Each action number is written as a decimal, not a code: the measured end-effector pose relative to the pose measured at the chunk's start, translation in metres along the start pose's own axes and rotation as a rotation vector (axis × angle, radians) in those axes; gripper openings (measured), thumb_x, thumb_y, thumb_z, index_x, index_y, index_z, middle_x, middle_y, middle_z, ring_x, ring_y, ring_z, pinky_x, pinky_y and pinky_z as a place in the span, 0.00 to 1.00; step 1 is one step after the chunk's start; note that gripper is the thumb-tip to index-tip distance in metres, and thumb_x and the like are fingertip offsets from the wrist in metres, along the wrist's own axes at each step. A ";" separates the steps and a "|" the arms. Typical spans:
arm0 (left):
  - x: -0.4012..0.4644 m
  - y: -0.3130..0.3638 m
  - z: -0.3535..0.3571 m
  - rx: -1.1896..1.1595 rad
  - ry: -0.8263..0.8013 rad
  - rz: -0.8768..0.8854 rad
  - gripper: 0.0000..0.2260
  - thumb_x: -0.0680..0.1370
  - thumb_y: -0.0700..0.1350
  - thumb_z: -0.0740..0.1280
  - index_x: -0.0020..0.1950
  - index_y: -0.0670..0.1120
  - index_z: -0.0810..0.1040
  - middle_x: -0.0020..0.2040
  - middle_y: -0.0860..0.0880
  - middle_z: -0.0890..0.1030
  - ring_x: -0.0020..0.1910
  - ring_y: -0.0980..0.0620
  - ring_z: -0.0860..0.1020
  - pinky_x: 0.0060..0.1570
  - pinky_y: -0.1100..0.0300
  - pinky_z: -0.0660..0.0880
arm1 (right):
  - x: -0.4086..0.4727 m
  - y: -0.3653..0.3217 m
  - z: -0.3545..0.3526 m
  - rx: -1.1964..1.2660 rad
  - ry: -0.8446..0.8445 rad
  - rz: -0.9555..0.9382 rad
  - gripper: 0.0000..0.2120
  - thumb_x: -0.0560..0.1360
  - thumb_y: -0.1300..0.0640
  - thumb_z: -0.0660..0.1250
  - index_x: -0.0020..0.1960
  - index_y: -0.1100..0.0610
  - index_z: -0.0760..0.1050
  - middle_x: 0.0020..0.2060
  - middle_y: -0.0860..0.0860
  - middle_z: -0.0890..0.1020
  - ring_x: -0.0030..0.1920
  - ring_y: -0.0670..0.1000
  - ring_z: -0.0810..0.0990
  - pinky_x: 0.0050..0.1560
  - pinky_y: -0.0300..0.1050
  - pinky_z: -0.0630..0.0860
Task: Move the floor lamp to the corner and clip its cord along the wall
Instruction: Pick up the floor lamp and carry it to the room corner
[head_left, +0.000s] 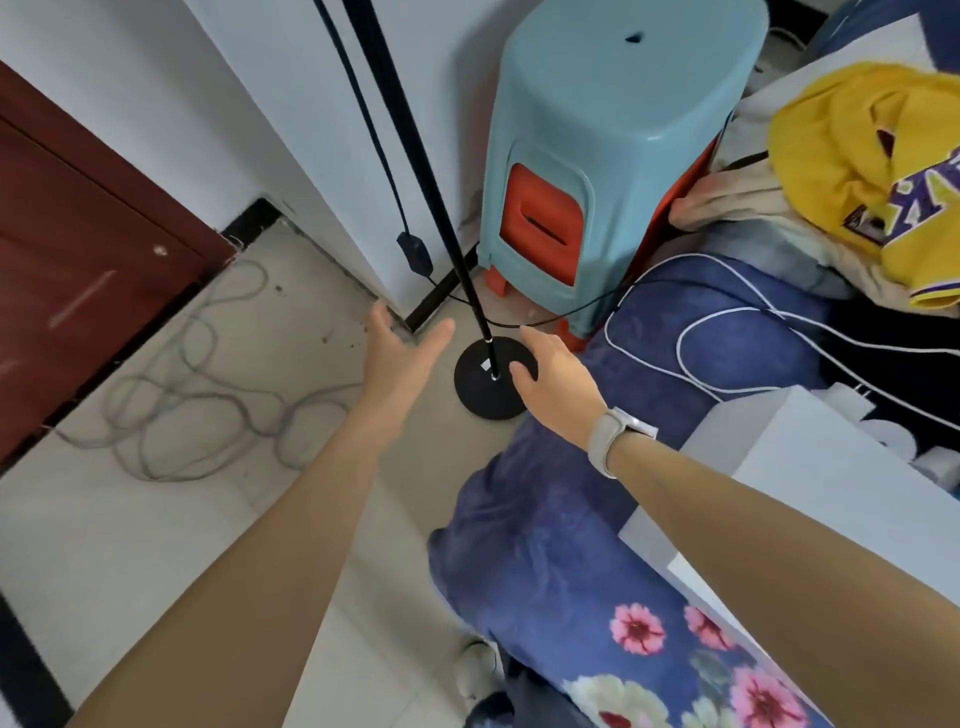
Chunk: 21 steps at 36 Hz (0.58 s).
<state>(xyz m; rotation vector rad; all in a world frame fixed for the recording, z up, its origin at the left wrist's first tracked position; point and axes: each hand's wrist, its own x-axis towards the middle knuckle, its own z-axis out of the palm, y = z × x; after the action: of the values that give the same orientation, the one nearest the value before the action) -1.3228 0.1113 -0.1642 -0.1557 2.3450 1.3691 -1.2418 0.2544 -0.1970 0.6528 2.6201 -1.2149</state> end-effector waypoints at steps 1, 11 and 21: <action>0.012 -0.003 0.008 -0.030 0.003 -0.005 0.35 0.73 0.53 0.70 0.73 0.49 0.53 0.59 0.61 0.64 0.58 0.62 0.67 0.58 0.61 0.61 | 0.013 0.007 0.004 0.007 -0.007 -0.011 0.23 0.77 0.56 0.59 0.71 0.58 0.60 0.69 0.58 0.68 0.67 0.58 0.69 0.65 0.55 0.69; 0.113 0.000 0.066 -0.218 0.123 0.027 0.34 0.69 0.49 0.75 0.69 0.46 0.62 0.66 0.49 0.73 0.64 0.55 0.71 0.59 0.60 0.68 | 0.122 0.031 0.045 0.158 -0.073 -0.052 0.30 0.76 0.56 0.63 0.74 0.56 0.53 0.74 0.55 0.61 0.73 0.53 0.60 0.70 0.44 0.58; 0.143 0.008 0.078 -0.275 0.242 0.151 0.15 0.74 0.46 0.68 0.27 0.50 0.70 0.20 0.56 0.76 0.28 0.59 0.76 0.39 0.63 0.72 | 0.160 0.037 0.079 0.324 -0.224 -0.011 0.26 0.77 0.60 0.61 0.72 0.57 0.56 0.70 0.56 0.68 0.69 0.55 0.67 0.65 0.42 0.63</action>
<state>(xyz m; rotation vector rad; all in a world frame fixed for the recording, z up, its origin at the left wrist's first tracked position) -1.4313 0.1977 -0.2489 -0.2408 2.3886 1.8369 -1.3682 0.2655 -0.3281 0.5160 2.2699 -1.6310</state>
